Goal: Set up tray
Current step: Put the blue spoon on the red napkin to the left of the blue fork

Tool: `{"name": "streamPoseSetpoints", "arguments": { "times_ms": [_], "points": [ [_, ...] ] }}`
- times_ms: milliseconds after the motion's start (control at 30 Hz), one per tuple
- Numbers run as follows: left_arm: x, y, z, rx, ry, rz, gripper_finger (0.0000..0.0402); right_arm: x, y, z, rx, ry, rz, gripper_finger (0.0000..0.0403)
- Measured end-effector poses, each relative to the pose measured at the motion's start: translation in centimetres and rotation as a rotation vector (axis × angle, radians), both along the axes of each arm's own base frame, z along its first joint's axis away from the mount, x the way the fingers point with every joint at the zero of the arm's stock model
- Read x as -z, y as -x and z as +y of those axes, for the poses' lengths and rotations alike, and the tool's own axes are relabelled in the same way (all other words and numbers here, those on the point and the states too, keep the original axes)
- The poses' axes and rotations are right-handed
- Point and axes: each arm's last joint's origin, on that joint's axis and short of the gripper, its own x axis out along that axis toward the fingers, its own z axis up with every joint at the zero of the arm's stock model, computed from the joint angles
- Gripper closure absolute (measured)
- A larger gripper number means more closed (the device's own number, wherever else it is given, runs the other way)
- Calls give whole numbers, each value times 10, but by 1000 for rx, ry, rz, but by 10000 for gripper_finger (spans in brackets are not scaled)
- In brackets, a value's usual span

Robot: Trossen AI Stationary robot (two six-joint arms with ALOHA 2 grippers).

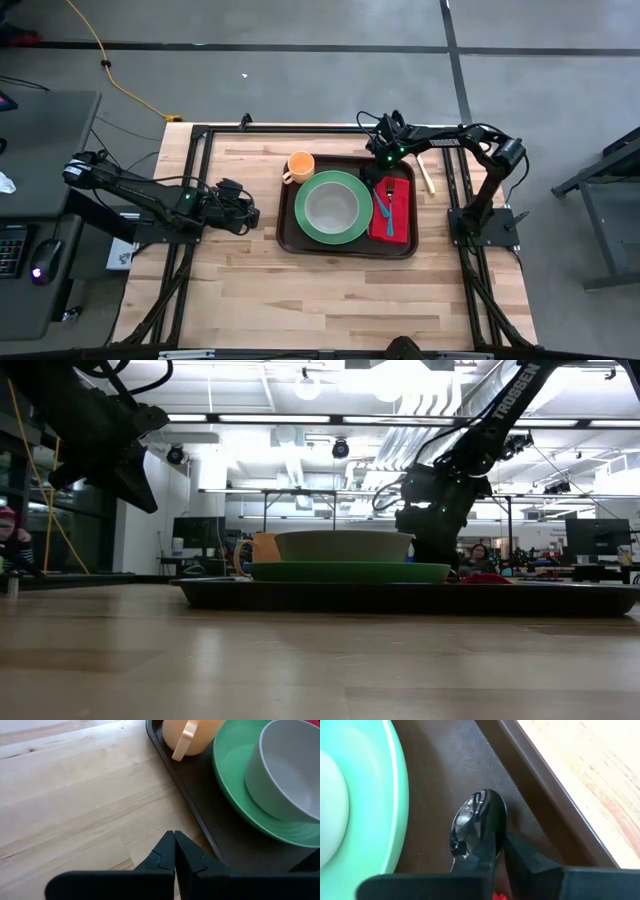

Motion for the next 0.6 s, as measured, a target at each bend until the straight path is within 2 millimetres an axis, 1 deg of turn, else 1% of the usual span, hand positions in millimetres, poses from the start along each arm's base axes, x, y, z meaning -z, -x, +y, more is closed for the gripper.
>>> {"name": "streamPoseSetpoints", "arguments": {
  "times_ms": [100,233,467,600],
  "points": [
    [0,0,0,0,0,0,371,0,0,0,4,7,5,399],
    [0,0,0,0,0,0,371,1,1,0,17,14,14,396],
    [0,0,0,0,0,1,371,10,6,5,51,-11,7,402],
    [0,0,0,0,0,1,371,12,7,5,70,-18,2,402]
  ]
}}
